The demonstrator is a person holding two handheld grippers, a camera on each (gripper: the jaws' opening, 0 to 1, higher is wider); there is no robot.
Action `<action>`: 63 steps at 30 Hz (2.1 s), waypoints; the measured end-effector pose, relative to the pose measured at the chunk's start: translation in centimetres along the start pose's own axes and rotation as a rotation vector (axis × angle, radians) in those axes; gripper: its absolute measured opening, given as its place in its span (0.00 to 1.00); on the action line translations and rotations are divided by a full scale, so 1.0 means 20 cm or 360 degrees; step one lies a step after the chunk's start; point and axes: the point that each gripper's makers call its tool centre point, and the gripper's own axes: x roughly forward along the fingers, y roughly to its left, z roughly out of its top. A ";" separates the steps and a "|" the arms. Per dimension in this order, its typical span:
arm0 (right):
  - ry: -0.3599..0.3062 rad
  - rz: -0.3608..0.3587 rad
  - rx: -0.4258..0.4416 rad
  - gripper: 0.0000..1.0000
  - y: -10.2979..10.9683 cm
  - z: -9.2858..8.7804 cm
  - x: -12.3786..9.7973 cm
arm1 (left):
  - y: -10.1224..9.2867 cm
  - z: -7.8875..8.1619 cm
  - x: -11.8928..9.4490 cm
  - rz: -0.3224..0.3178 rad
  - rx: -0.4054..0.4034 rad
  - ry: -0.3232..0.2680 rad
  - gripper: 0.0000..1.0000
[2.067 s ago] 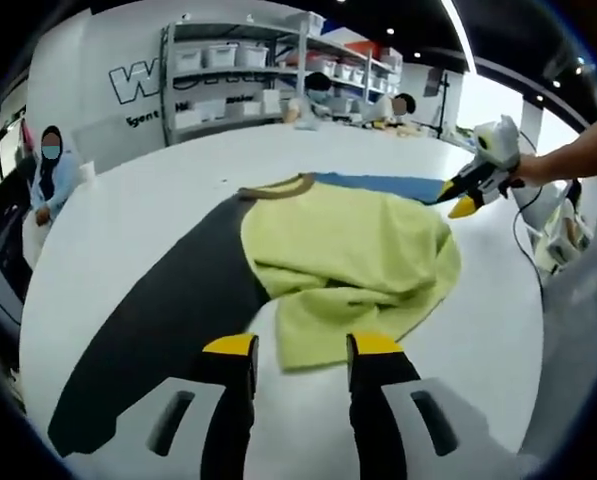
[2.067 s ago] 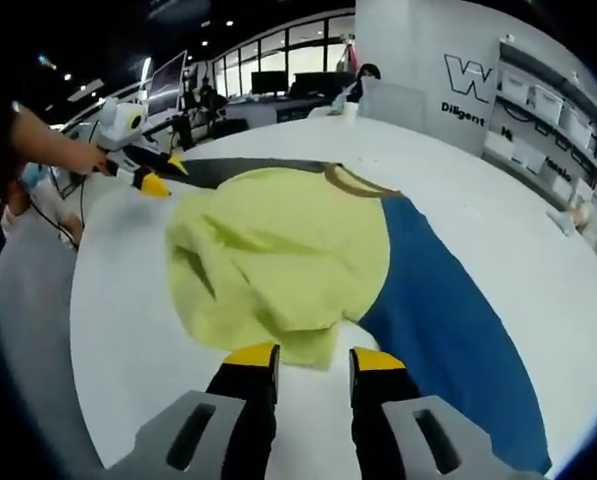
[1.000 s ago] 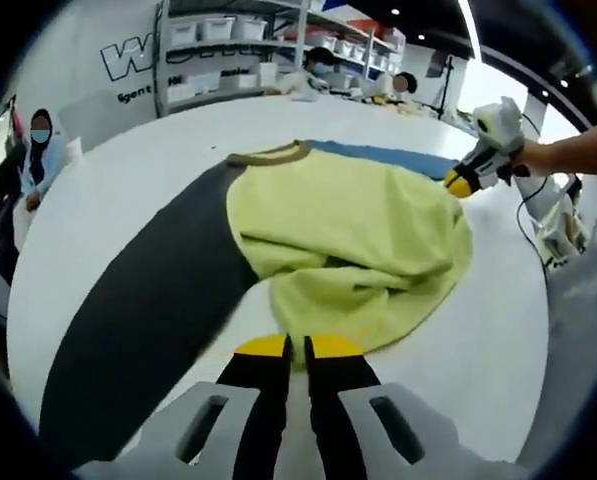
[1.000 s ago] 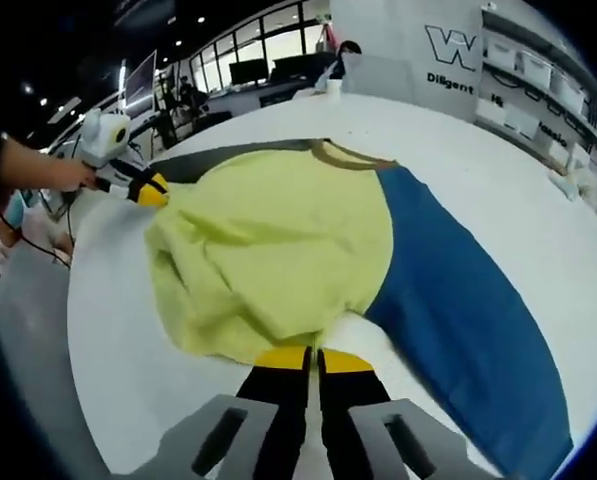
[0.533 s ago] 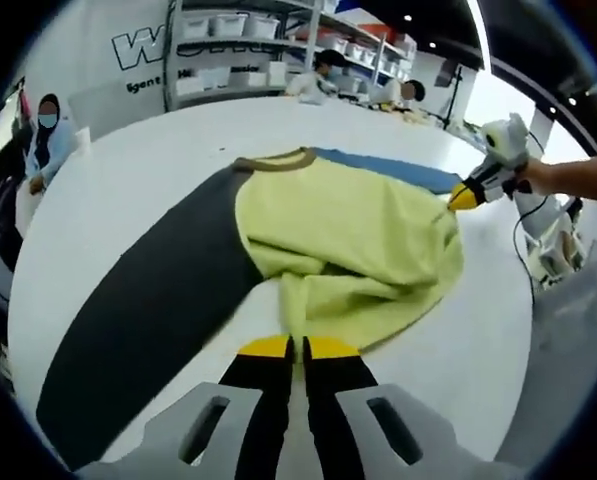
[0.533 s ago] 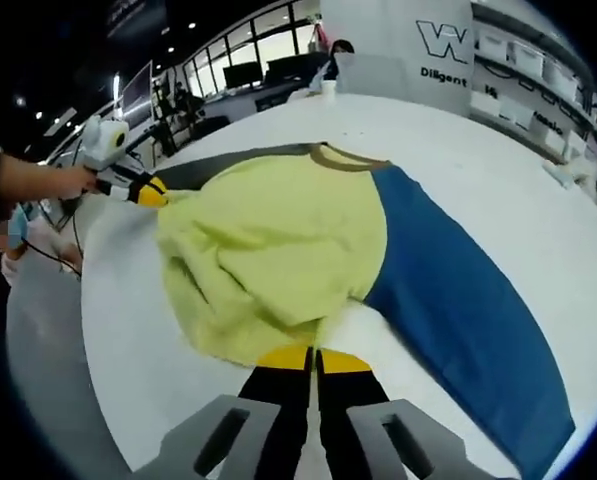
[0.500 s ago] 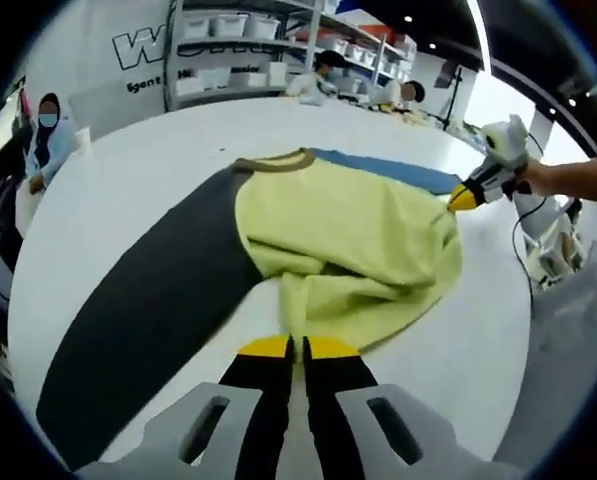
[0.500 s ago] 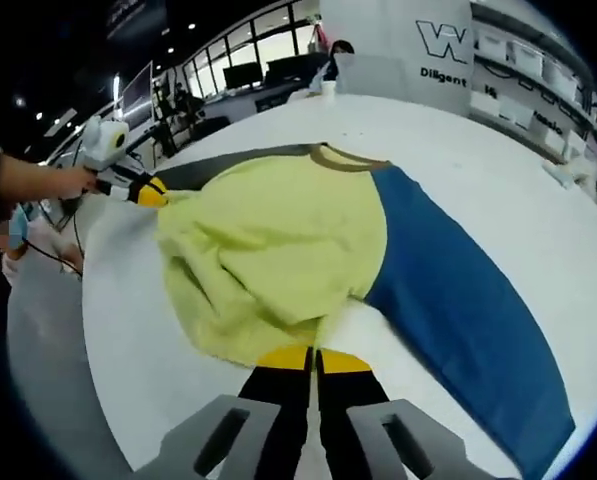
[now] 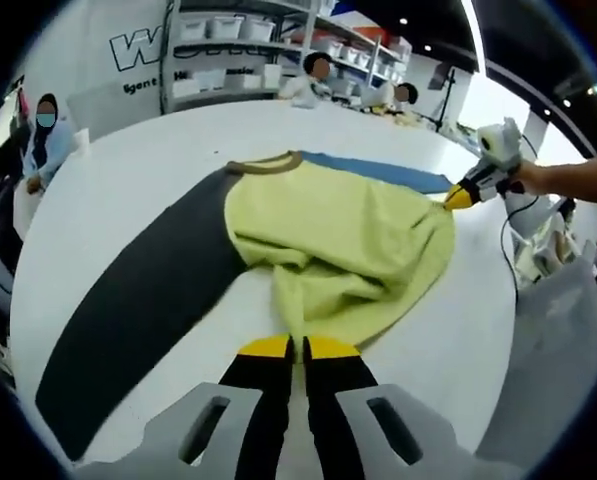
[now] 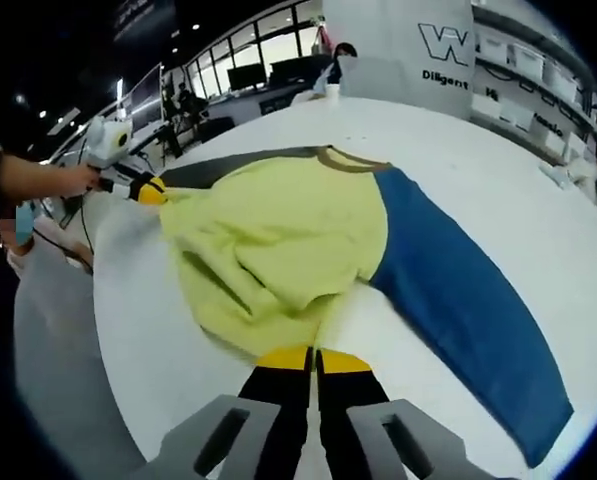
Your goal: Fold the garment on the visible template until the final outline fits inside the template.
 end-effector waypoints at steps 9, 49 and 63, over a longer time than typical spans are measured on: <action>-0.0011 0.0001 0.0058 0.00 0.04 -0.07 -0.04 | -0.03 -0.09 -0.05 -0.0003 -0.0047 0.0005 0.04; 0.0041 -0.0014 0.0125 0.00 0.22 -0.34 -0.23 | -0.31 -0.32 -0.26 -0.0084 -0.0044 0.0032 0.04; 0.0104 -0.0018 0.0106 0.00 0.30 -0.45 -0.25 | -0.35 -0.41 -0.29 -0.0113 -0.0026 0.0078 0.04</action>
